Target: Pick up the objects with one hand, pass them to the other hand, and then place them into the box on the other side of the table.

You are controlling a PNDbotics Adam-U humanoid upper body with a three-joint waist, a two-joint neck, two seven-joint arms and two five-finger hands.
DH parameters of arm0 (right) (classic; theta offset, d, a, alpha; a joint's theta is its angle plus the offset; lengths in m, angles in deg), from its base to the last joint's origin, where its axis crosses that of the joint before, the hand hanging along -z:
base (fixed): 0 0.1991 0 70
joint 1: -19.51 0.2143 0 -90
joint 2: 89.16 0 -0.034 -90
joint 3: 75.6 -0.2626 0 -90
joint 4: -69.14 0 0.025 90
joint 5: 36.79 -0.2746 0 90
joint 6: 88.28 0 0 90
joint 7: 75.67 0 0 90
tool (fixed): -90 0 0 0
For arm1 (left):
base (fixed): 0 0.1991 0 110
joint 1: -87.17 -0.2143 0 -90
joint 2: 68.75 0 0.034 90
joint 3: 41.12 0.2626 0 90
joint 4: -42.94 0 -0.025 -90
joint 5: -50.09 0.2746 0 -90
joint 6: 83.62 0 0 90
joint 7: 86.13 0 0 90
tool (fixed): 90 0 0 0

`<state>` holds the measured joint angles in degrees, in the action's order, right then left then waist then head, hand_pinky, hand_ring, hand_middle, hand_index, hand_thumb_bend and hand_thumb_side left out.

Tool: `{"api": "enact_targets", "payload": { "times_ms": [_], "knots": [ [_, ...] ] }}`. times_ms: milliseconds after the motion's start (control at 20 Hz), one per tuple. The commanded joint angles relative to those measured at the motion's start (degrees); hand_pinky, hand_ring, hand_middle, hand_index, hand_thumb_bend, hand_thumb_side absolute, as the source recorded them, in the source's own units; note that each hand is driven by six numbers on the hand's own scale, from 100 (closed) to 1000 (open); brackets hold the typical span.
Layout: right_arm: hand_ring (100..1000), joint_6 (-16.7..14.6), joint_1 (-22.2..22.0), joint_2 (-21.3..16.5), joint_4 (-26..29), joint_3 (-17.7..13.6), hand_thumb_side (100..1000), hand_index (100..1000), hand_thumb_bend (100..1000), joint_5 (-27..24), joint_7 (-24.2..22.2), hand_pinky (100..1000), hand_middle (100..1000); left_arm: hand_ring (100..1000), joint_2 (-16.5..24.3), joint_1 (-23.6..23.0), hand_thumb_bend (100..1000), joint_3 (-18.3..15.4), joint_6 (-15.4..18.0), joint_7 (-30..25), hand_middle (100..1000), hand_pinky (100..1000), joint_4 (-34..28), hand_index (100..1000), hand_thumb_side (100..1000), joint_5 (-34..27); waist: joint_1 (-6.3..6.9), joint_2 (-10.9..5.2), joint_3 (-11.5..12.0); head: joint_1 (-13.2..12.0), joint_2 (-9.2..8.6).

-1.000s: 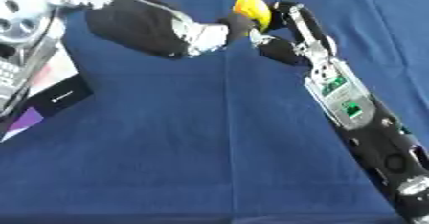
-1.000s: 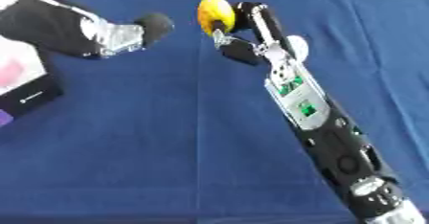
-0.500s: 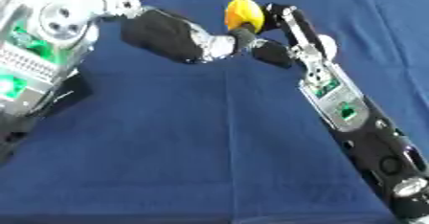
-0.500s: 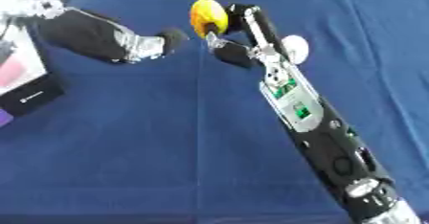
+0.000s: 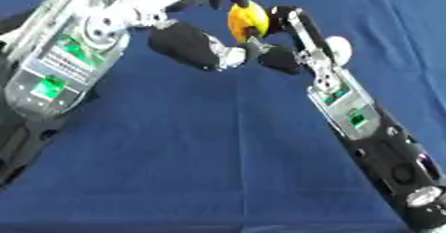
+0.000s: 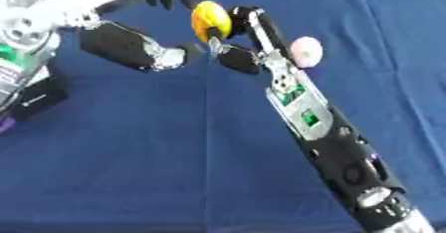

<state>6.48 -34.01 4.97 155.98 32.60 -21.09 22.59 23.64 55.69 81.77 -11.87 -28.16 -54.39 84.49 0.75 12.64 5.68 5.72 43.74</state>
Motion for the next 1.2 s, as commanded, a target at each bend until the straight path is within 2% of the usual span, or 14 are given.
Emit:
{"api": "enact_targets", "payload": {
  "times_ms": [50, 300, 600, 850, 1200],
  "knots": [
    [578, -1.14, 0.52, -0.17, 1.23, 0.17, 279, 486, 100, -0.68, -0.33, 729, 491, 740, -0.13, 1.25, 362, -0.27, 0.89, -0.78, 762, 758, 1.42, 802, 523, 2.13, 0.70, -2.04, 0.11, -0.30, 0.38],
    [578, -2.84, -0.18, -0.01, 0.94, 0.33, 289, 484, 100, -1.28, -0.66, 729, 491, 751, -0.11, 1.68, 372, -0.45, 2.39, -2.82, 770, 768, 2.55, 813, 471, 4.49, 0.72, -1.96, 0.14, -0.60, 0.34],
    [587, -5.72, -0.76, -0.19, 1.11, 0.70, 273, 484, 100, -1.81, -1.65, 729, 491, 768, 0.00, 2.04, 457, -0.84, 4.47, -5.04, 782, 782, 4.01, 831, 409, 7.47, 0.64, -1.99, -0.03, -1.01, 0.37],
    [595, -7.11, -1.35, -0.56, 1.27, 1.25, 262, 483, 100, -1.89, -2.54, 731, 491, 766, -0.44, 1.90, 429, -1.61, 5.51, -5.47, 778, 781, 5.80, 832, 360, 9.93, 0.51, -1.97, -0.24, -1.23, 0.26],
    [597, -7.92, -1.72, -1.05, 2.23, 2.61, 245, 482, 100, -1.67, -4.49, 732, 491, 759, -1.43, 1.84, 374, -1.96, 5.26, -3.19, 771, 774, 7.87, 825, 343, 11.33, 0.40, -1.88, -0.47, -1.53, 0.16]
  ]
}}
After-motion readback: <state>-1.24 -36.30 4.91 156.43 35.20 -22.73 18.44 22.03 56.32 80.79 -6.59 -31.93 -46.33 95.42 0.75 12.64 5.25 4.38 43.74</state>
